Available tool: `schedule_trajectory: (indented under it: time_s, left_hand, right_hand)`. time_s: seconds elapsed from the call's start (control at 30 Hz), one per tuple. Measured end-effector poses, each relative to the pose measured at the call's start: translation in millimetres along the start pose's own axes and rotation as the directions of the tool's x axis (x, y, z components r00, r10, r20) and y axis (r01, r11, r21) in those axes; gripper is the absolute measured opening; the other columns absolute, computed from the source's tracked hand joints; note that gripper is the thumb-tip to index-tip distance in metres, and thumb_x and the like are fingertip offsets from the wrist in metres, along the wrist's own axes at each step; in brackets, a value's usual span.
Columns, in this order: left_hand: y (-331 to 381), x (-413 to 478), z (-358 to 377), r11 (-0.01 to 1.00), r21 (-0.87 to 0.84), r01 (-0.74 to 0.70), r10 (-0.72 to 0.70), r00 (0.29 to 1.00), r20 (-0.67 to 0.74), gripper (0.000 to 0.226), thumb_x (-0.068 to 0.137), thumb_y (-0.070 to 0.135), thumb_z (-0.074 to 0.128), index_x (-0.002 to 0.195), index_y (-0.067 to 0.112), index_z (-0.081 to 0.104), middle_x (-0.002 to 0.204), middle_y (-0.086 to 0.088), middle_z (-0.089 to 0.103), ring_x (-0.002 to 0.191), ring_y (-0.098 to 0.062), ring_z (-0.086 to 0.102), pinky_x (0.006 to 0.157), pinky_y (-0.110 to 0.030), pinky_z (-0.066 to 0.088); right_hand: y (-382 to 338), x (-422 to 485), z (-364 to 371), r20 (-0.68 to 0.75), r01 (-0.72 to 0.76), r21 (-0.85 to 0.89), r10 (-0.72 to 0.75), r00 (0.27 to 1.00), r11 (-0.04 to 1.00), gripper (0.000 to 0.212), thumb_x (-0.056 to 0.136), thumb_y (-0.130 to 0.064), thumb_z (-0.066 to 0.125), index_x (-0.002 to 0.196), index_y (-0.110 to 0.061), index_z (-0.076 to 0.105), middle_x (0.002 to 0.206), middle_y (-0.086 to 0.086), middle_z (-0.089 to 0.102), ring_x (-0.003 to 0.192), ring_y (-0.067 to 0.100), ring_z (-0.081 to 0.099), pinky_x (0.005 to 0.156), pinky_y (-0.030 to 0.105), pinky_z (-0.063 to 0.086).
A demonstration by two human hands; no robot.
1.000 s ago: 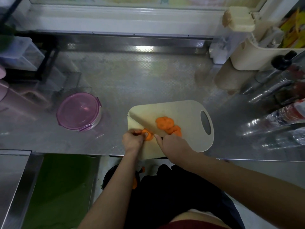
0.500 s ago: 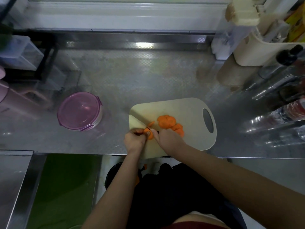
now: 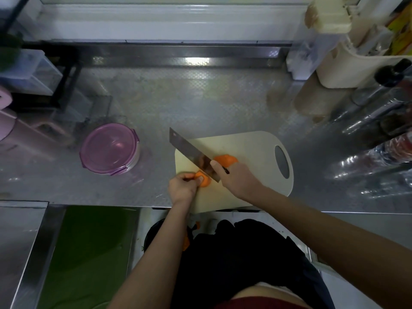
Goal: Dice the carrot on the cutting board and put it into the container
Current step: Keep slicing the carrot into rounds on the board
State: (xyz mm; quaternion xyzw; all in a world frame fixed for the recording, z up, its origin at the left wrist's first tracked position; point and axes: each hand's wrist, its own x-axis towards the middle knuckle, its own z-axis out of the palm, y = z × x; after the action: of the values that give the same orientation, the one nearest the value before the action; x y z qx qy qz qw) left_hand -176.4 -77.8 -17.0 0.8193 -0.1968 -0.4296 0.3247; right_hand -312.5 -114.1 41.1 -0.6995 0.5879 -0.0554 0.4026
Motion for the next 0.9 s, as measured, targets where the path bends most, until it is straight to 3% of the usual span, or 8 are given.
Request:
schedule_trajectory:
  time_s: [0.07,0.17,0.33,0.57,0.7,0.83,0.9]
  left_hand:
    - [0.0,0.2,0.3,1.0,-0.008,0.002,-0.002,1.0,-0.004,0.014,0.072,0.013,0.078,0.078,0.017,0.066,0.088,0.0,0.067,0.084,-0.015,0.059,0.085,-0.029,0.049]
    - [0.2,-0.2,0.0,0.999,-0.031,0.018,-0.018,1.0,-0.003,0.015,0.07,0.013,0.079,0.077,0.017,0.067,0.087,-0.001,0.067,0.085,-0.016,0.06,0.088,-0.033,0.05]
    - [-0.7,-0.1,-1.2,0.997,-0.061,0.038,-0.038,0.999,-0.004,0.017,0.067,0.012,0.081,0.071,0.019,0.066,0.093,-0.006,0.07,0.089,-0.021,0.063,0.089,-0.036,0.051]
    - [0.7,0.0,-1.3,0.993,-0.097,0.071,-0.072,0.997,-0.005,0.024,0.067,0.01,0.081,0.064,0.024,0.063,0.083,-0.001,0.066,0.092,-0.025,0.065,0.09,-0.04,0.052]
    - [0.7,-0.4,-1.4,0.993,-0.099,0.07,-0.072,0.997,-0.016,0.023,0.065,0.01,0.082,0.062,0.023,0.063,0.084,-0.004,0.069,0.09,-0.026,0.066,0.088,-0.04,0.053]
    - [0.3,-0.6,-1.9,0.991,-0.112,0.072,-0.073,0.997,-0.009,0.022,0.064,0.01,0.083,0.063,0.022,0.064,0.084,-0.004,0.069,0.09,-0.025,0.066,0.088,-0.04,0.053]
    - [-0.6,-0.2,-1.7,0.99,-0.118,0.076,-0.077,0.997,-0.001,0.022,0.063,0.011,0.084,0.063,0.022,0.065,0.086,-0.004,0.07,0.089,-0.025,0.066,0.088,-0.04,0.053]
  right_hand:
    - [-0.1,-6.9,-4.6,0.032,0.026,-0.03,-0.025,0.999,0.999,0.056,0.097,-0.047,0.035,0.093,0.002,0.061,0.091,0.021,0.066,0.088,0.032,0.061,0.082,0.04,0.049]
    - [-2.5,-16.6,-9.2,0.04,0.11,0.016,-0.11,0.993,0.994,0.041,0.1,-0.033,0.034,0.11,-0.002,0.058,0.109,0.017,0.061,0.103,0.032,0.055,0.091,0.04,0.044]
    - [9.0,-15.7,-3.7,0.069,0.025,-0.066,-0.02,0.997,0.998,0.056,0.099,-0.045,0.031,0.09,0.003,0.061,0.088,0.02,0.064,0.086,0.031,0.059,0.077,0.035,0.047]
    - [13.0,-20.6,-3.8,0.066,0.021,-0.035,-0.018,0.998,0.999,0.055,0.098,-0.045,0.033,0.1,0.001,0.061,0.097,0.016,0.061,0.088,0.026,0.059,0.081,0.034,0.046]
    - [12.0,-21.5,-4.1,0.123,0.009,-0.117,0.006,0.992,0.993,0.053,0.098,-0.047,0.03,0.08,-0.005,0.057,0.083,0.01,0.052,0.076,0.021,0.05,0.071,0.027,0.035]
    - [8.3,-23.5,-8.1,0.151,0.055,-0.145,-0.032,0.988,0.988,0.054,0.099,-0.044,0.029,0.092,-0.003,0.062,0.08,0.009,0.052,0.08,0.022,0.051,0.072,0.028,0.035]
    - [6.7,-24.8,-7.5,0.177,0.064,-0.175,-0.032,0.984,0.983,0.051,0.1,-0.043,0.027,0.112,-0.004,0.058,0.097,0.017,0.058,0.095,0.03,0.055,0.078,0.032,0.041]
